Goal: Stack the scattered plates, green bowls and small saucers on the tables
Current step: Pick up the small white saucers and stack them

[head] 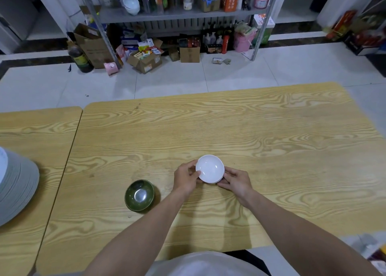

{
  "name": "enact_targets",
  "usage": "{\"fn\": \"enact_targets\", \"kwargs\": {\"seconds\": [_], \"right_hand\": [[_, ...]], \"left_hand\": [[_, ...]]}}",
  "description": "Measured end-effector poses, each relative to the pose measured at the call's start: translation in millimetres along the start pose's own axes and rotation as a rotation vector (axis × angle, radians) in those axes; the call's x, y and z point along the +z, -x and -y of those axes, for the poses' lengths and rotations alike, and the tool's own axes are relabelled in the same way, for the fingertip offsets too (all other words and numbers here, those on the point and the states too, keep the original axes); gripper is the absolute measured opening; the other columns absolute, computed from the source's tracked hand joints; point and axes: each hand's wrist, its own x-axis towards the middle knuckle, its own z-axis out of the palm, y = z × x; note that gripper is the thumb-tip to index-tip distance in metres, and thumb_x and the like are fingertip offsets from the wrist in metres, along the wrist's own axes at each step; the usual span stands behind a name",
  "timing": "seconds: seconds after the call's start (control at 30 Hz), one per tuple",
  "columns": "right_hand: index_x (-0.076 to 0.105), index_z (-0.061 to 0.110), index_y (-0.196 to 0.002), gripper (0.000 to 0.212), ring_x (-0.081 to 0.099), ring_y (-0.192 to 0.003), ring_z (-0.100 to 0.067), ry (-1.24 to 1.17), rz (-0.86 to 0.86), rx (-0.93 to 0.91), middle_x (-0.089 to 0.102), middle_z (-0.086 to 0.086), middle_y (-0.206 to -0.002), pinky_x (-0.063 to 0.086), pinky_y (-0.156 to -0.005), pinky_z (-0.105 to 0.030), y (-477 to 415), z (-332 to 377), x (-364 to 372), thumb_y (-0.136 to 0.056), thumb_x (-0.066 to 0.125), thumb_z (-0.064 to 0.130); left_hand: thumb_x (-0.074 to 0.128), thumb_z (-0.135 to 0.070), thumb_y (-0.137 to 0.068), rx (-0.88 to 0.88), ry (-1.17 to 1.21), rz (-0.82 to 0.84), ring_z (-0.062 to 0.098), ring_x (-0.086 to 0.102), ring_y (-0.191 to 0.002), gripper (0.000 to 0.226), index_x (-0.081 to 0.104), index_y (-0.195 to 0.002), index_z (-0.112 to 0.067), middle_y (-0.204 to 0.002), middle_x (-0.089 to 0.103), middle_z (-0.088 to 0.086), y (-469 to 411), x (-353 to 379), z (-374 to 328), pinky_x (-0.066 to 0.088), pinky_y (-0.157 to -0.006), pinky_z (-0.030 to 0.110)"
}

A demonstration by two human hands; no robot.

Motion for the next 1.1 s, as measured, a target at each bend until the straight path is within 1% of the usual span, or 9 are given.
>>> {"fn": "enact_targets", "kwargs": {"seconds": [0.17, 0.3, 0.5, 0.67, 0.73, 0.8, 0.9, 0.97, 1.1], "right_hand": [[0.064, 0.004, -0.124, 0.028, 0.072, -0.088, -0.023, 0.025, 0.018, -0.002, 0.072, -0.012, -0.101, 0.060, -0.074, -0.027, 1.9, 1.6, -1.0, -0.097, 0.056, 0.000], [0.064, 0.004, -0.125, 0.030, 0.071, -0.092, -0.024, 0.066, 0.024, -0.001, 0.073, -0.009, -0.098, 0.060, -0.078, -0.029, 3.1, 3.1, -0.9, -0.097, 0.054, -0.002], [0.066, 0.003, -0.123, 0.030, 0.068, -0.076, -0.018, 0.186, -0.073, 0.016, 0.072, -0.011, -0.086, 0.056, -0.069, -0.024, 3.2, 5.7, -2.1, -0.094, 0.061, 0.002], [0.061, 0.003, -0.127, 0.038, 0.064, -0.074, -0.016, 0.233, -0.088, 0.028, 0.070, -0.007, -0.090, 0.055, -0.076, -0.030, 11.7, 16.8, -4.0, -0.090, 0.066, 0.007], [0.062, 0.005, -0.128, 0.039, 0.063, -0.089, -0.017, 0.374, -0.109, -0.034, 0.070, -0.006, -0.106, 0.051, -0.089, -0.031, 22.5, 26.8, -4.3, -0.090, 0.066, 0.013], [0.061, 0.006, -0.130, 0.041, 0.061, -0.110, -0.022, 0.655, -0.092, -0.179, 0.065, -0.009, -0.125, 0.043, -0.096, -0.027, 37.7, 42.1, -3.6, -0.092, 0.065, 0.019], [0.046, 0.012, -0.145, 0.053, 0.043, -0.136, -0.024, 1.072, 0.032, -0.428, 0.048, -0.007, -0.147, 0.036, -0.105, -0.030, 63.4, 67.8, -2.9, -0.096, 0.058, 0.030], [0.035, 0.018, -0.152, 0.059, 0.032, -0.143, -0.022, 1.286, 0.098, -0.573, 0.037, -0.004, -0.155, 0.032, -0.109, -0.032, 81.5, 84.3, -2.9, -0.099, 0.052, 0.037], [0.022, 0.021, -0.156, 0.065, 0.018, -0.149, -0.023, 1.488, 0.121, -0.766, 0.024, -0.006, -0.161, 0.017, -0.118, -0.036, 122.5, 110.5, -2.8, -0.100, 0.047, 0.043]], "left_hand": [[0.062, 0.004, -0.089, -0.003, -0.039, 0.005, 0.026, 0.067, -0.095, 0.039, 0.065, -0.126, -0.007, -0.120, 0.060, 0.012, 0.8, 2.9, 0.0, 0.060, -0.062, 0.026], [0.063, 0.004, -0.089, -0.001, -0.055, 0.004, 0.026, 0.067, -0.094, 0.037, 0.066, -0.124, -0.008, -0.122, 0.060, 0.012, 1.8, 2.4, -1.7, 0.061, -0.064, 0.028], [0.068, -0.008, -0.087, 0.014, -0.180, -0.001, 0.027, 0.068, -0.091, 0.034, 0.069, -0.119, -0.021, -0.110, 0.066, 0.008, 7.3, -3.1, -4.9, 0.055, -0.088, 0.044], [0.064, -0.014, -0.091, -0.023, -0.245, -0.056, 0.017, 0.061, -0.096, 0.039, 0.062, -0.129, -0.015, -0.121, 0.059, 0.005, 17.8, -9.4, -20.9, 0.049, -0.090, 0.029], [0.062, -0.016, -0.091, -0.034, -0.253, -0.097, 0.015, 0.059, -0.100, 0.041, 0.060, -0.132, -0.015, -0.126, 0.060, 0.003, 24.8, -12.9, -30.6, 0.044, -0.088, 0.023], [0.060, -0.017, -0.091, 0.006, -0.304, -0.107, 0.016, 0.057, -0.112, 0.042, 0.059, -0.134, -0.015, -0.131, 0.060, 0.002, 34.1, -17.5, -41.2, 0.042, -0.095, 0.023], [0.060, -0.018, -0.092, 0.151, -0.510, -0.104, 0.020, 0.049, -0.130, 0.043, 0.059, -0.135, -0.014, -0.138, 0.057, 0.004, 49.3, -25.2, -59.0, 0.035, -0.106, 0.026], [0.060, -0.021, -0.093, 0.251, -0.636, -0.135, 0.022, 0.046, -0.133, 0.043, 0.058, -0.135, -0.014, -0.141, 0.055, 0.006, 62.9, -32.3, -72.3, 0.033, -0.108, 0.027], [0.057, -0.033, -0.096, 0.373, -0.858, -0.259, 0.025, 0.038, -0.139, 0.048, 0.053, -0.140, -0.014, -0.147, 0.048, 0.009, 100.5, -46.0, -96.1, 0.028, -0.113, 0.033]]}}
